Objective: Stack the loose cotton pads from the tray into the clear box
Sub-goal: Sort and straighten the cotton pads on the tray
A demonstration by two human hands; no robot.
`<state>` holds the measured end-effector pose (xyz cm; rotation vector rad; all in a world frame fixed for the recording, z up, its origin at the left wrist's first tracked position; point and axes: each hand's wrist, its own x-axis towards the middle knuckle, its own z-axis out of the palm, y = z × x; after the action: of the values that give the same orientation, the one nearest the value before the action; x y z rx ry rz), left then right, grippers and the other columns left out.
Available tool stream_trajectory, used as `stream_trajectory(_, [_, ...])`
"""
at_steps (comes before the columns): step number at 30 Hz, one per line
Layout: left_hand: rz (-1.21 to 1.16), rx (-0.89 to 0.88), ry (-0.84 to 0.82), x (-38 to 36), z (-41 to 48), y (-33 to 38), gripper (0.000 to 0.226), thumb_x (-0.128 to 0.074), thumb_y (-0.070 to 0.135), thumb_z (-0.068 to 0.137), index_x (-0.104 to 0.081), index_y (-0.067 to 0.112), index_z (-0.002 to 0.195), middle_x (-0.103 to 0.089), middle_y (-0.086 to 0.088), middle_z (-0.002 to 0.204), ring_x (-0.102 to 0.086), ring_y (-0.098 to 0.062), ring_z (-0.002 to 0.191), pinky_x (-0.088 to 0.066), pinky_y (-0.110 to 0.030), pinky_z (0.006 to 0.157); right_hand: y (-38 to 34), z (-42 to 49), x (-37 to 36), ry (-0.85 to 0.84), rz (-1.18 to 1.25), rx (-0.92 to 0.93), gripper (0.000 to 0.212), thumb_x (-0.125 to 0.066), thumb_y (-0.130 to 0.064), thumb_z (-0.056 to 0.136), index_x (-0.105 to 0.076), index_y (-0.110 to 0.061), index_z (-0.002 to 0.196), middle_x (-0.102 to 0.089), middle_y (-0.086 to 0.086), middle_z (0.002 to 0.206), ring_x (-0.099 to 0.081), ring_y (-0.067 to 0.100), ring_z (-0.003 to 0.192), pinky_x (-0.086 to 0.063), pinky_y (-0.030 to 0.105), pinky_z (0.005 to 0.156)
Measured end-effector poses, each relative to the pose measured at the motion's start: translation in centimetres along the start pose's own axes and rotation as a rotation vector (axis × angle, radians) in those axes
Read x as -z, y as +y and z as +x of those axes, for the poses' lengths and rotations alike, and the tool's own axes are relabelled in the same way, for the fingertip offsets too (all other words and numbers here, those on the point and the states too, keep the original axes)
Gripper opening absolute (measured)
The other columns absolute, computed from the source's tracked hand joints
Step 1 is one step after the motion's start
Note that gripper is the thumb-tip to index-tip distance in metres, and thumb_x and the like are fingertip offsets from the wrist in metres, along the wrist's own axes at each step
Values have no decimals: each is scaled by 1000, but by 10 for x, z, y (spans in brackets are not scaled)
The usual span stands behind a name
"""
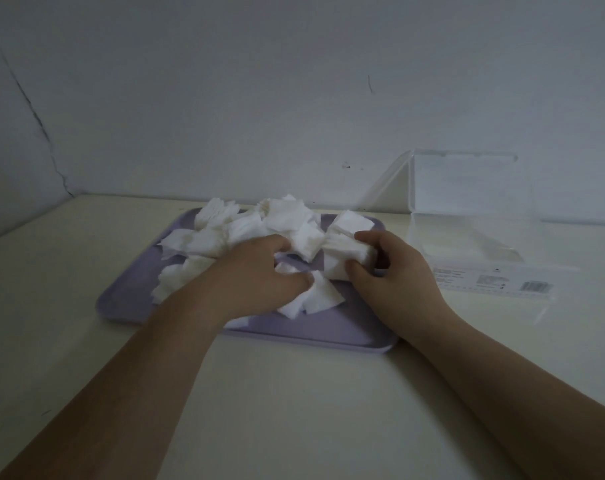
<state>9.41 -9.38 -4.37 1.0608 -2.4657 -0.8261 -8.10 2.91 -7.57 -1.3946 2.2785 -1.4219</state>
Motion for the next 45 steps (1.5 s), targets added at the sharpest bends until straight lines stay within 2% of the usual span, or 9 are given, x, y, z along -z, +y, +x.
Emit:
stream_trajectory(9, [-301, -72, 158, 6, 2, 6, 67, -94, 18, 68, -63, 31, 126, -63, 11, 106, -60, -7, 82, -47, -11, 68, -1, 0, 0, 10, 14, 3, 42, -70, -21, 89, -63, -25, 130, -66, -11, 109, -59, 6, 94, -38, -1, 69])
stream_trajectory(12, [-573, -36, 197, 8, 2, 11, 66, -98, 19, 62, -70, 31, 121, -74, 10, 114, -74, -9, 97, -62, -29, 79, -1, -1, 1, 12, 53, -6, 43, -71, -21, 88, -63, -27, 129, -68, -9, 111, -61, 6, 96, -37, -4, 70])
stream_trajectory(17, [-655, -29, 99, 0, -1, 14, 38, -96, 20, 65, -79, 16, 99, -81, -6, 99, -77, -25, 99, -62, -49, 90, -6, -4, 1, -77, 134, -4, 47, -78, -29, 85, -62, -33, 130, -71, -16, 105, -68, 1, 96, -45, 2, 77])
stream_trajectory(23, [-866, -80, 85, 3, 1, 18, 11, -83, 17, 79, -73, 21, 81, -72, -8, 85, -66, -23, 79, -57, -37, 68, -5, -1, 1, -30, 168, -39, 38, -79, -28, 84, -68, -29, 121, -74, -15, 89, -67, -4, 81, -46, 3, 68])
stream_trajectory(28, [-794, -72, -74, -4, 1, 12, 27, -71, -5, 90, -61, -2, 115, -73, -20, 114, -74, -32, 103, -64, -39, 76, -4, -1, 3, -28, 191, -51, 44, -82, -33, 82, -67, -29, 123, -76, -12, 98, -71, 0, 87, -52, 14, 77])
stream_trajectory(34, [-556, -127, -105, -9, 3, 0, 22, -80, 1, 84, -76, 22, 93, -77, -1, 86, -69, -15, 78, -55, -31, 73, -1, 0, 3, -30, 319, -88, 41, -84, -19, 81, -71, -24, 119, -79, -9, 96, -74, 1, 85, -57, 18, 80])
stream_trajectory(37, [-511, -151, -169, -6, 3, 0, 23, -77, 3, 87, -78, 23, 97, -79, -6, 96, -74, -29, 88, -62, -42, 80, -1, 0, 4, -35, 332, -107, 39, -83, -18, 81, -71, -23, 119, -79, -10, 98, -74, 0, 89, -59, 23, 86])
stream_trajectory(40, [-443, -164, -129, -11, 2, 2, 21, -77, 7, 89, -78, 24, 101, -80, -1, 99, -75, -20, 97, -61, -41, 90, -1, 0, 5, -63, 359, -93, 36, -80, -11, 82, -74, -22, 116, -80, -10, 99, -75, 1, 92, -61, 30, 90])
stream_trajectory(45, [-528, -98, 22, -17, 2, 7, 18, -83, 8, 83, -72, 16, 95, -80, -2, 89, -71, -5, 77, -50, -14, 61, 1, 1, 2, -111, 442, -94, 34, -77, -9, 84, -74, -21, 115, -80, -6, 103, -75, 9, 99, -59, 40, 97])
